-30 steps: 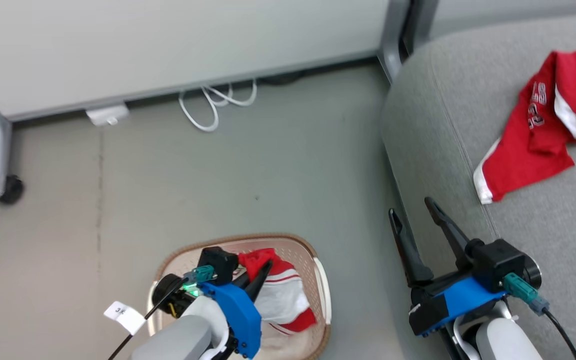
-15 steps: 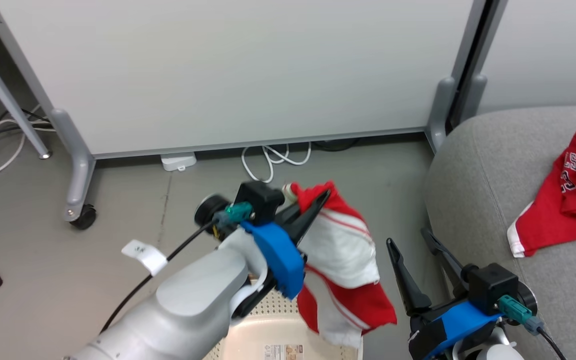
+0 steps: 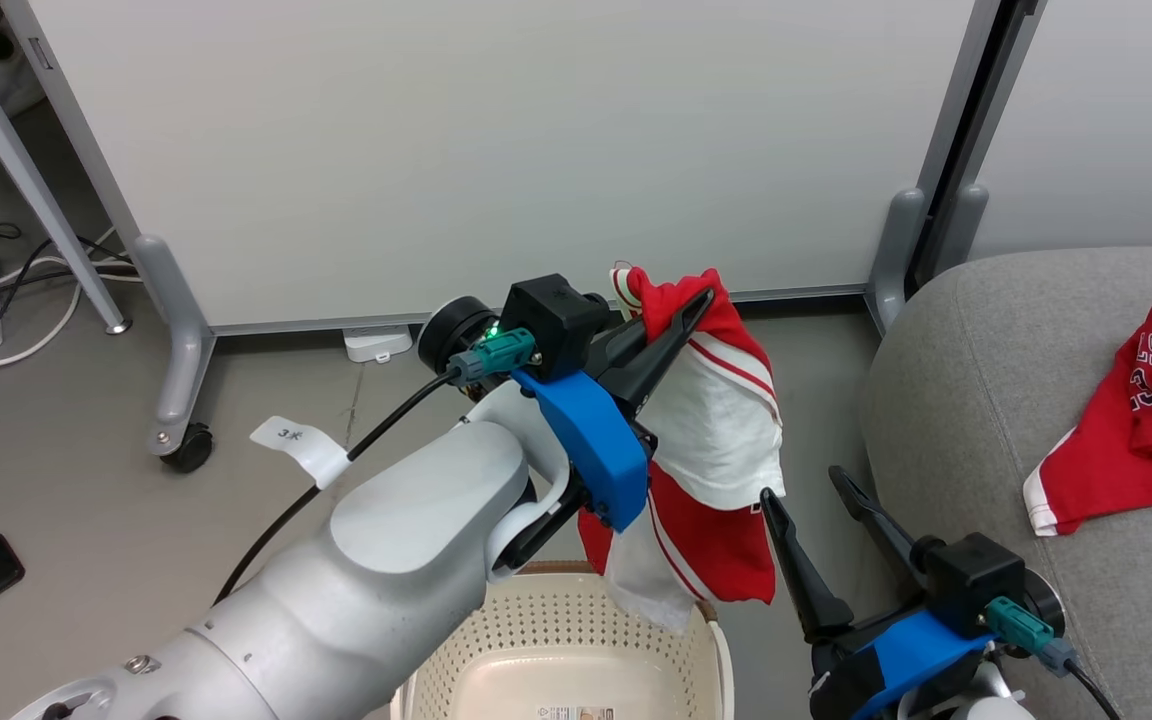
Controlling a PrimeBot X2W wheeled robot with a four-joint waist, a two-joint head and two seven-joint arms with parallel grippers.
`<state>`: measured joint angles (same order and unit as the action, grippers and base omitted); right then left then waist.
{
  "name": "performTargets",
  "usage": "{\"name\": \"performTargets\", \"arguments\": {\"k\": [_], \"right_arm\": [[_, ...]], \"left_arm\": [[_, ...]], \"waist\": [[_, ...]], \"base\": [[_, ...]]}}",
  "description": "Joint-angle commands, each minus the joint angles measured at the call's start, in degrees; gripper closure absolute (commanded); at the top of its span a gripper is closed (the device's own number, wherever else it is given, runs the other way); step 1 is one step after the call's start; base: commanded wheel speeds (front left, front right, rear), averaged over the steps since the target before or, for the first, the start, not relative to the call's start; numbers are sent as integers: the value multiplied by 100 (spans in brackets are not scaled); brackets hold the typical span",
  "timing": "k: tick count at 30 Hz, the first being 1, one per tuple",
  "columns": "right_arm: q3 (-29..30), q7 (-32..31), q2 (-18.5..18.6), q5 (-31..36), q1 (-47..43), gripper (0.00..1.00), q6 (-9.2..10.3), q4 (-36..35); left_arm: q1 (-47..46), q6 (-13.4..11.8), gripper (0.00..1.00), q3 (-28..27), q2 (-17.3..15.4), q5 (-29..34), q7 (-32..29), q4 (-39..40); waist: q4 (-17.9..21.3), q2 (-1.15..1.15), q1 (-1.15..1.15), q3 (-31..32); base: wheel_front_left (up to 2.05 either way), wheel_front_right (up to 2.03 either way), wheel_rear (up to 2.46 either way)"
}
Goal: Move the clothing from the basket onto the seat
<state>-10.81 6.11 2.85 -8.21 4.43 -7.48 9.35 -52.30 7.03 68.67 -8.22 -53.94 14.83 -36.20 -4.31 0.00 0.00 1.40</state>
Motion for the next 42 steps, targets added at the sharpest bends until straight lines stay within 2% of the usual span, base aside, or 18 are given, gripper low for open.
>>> {"name": "performTargets", "arguments": {"k": [1, 8, 16, 27, 34, 42], "right_arm": [[-6, -11, 7, -13, -66, 0, -3, -32], [41, -90, 7, 65, 80, 0, -3, -35], [-52, -333, 7, 248, 698, 0, -3, 311], [-294, -390, 7, 212, 1828, 0, -3, 1581], [-518, -272, 7, -80, 2299, 0, -3, 2531], [-1080, 91, 7, -620, 2790, 0, -3, 3323]], "left_arm": [[3, -38, 100, -22, 19, 11, 37, -19], [62, -31, 100, 13, 51, 23, 40, -68], [13, -18, 100, 34, 78, 27, 41, -79], [-85, 27, 100, 144, 171, 27, 34, -80], [-118, 48, 100, 199, 198, -24, 32, -54], [-119, 55, 100, 283, 205, -59, 24, -11]], "waist": [[10, 0, 0, -8], [21, 0, 0, -68], [8, 0, 0, -196], [-38, 0, 0, -305], [-72, 0, 0, -294], [-71, 0, 0, -274]], "base": [[0, 0, 0], [0, 0, 0], [0, 0, 0], [0, 0, 0], [0, 0, 0], [0, 0, 0]]}}
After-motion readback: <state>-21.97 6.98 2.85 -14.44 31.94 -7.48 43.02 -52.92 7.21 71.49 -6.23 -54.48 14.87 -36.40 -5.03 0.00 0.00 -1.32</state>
